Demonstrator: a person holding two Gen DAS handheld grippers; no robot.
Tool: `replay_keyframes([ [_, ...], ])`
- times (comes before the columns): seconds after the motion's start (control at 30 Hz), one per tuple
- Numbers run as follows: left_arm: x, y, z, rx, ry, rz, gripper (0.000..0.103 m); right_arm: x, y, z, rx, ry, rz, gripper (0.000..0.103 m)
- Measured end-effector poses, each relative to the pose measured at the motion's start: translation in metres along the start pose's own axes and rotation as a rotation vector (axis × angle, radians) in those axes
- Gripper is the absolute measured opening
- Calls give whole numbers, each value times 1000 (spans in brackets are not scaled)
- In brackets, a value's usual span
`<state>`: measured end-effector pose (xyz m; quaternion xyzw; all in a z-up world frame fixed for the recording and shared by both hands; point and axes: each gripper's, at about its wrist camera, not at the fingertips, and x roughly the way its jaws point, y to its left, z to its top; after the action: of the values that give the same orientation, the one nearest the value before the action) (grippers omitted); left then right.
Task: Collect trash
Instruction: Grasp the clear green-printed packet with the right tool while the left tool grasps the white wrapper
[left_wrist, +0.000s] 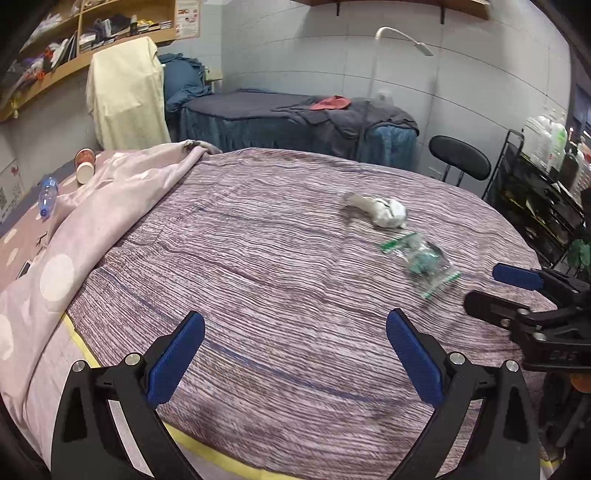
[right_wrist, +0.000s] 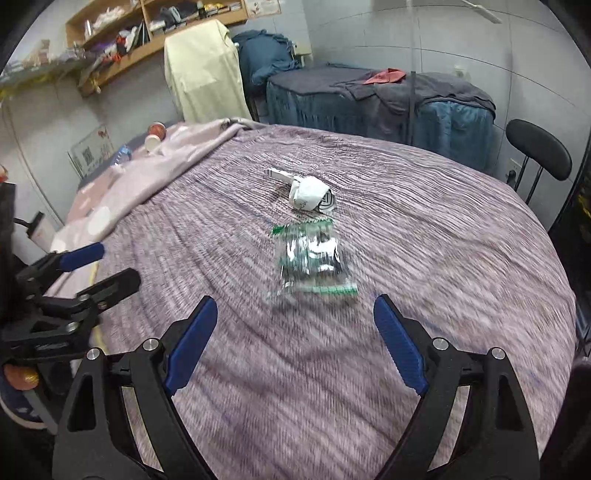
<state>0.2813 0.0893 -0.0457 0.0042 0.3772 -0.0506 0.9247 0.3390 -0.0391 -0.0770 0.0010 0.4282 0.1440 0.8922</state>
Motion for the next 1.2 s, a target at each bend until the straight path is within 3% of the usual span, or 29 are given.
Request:
replay_keyframes([
  [0.2, 17, 5, 12, 0, 14, -5, 97, 51, -3, 29, 2, 58, -40, 85],
  [0.3, 27, 0, 17, 16, 19, -11, 97, 63, -4, 32, -19, 62, -80, 69],
  [0.37, 34, -5, 22, 27, 21, -21, 97, 62, -7, 31, -36, 49, -108, 48],
  [0.53, 51, -22, 38, 43, 26, -58, 97, 43, -27, 28, 26, 25, -52, 25],
  [0.73, 86, -53, 63, 62, 68, -118, 97, 12, -41, 18, 63, -38, -46, 11],
  [0.97, 133, -80, 87, 19, 157, -169, 95, -7, -50, 5, 95, -80, -47, 10],
  [1.03, 141, -85, 89, 21, 166, -163, 83, -11, -51, 4, 97, -91, -53, 10],
  [1.07, 146, -89, 90, 28, 176, -161, 70, -12, -51, 3, 95, -95, -57, 10],
  [1.13, 149, -94, 89, 46, 177, -139, 62, -16, -51, -1, 100, -104, -50, 10],
  [1.2, 145, -97, 86, 63, 156, -119, 45, -20, -51, -3, 105, -113, -44, 10],
])
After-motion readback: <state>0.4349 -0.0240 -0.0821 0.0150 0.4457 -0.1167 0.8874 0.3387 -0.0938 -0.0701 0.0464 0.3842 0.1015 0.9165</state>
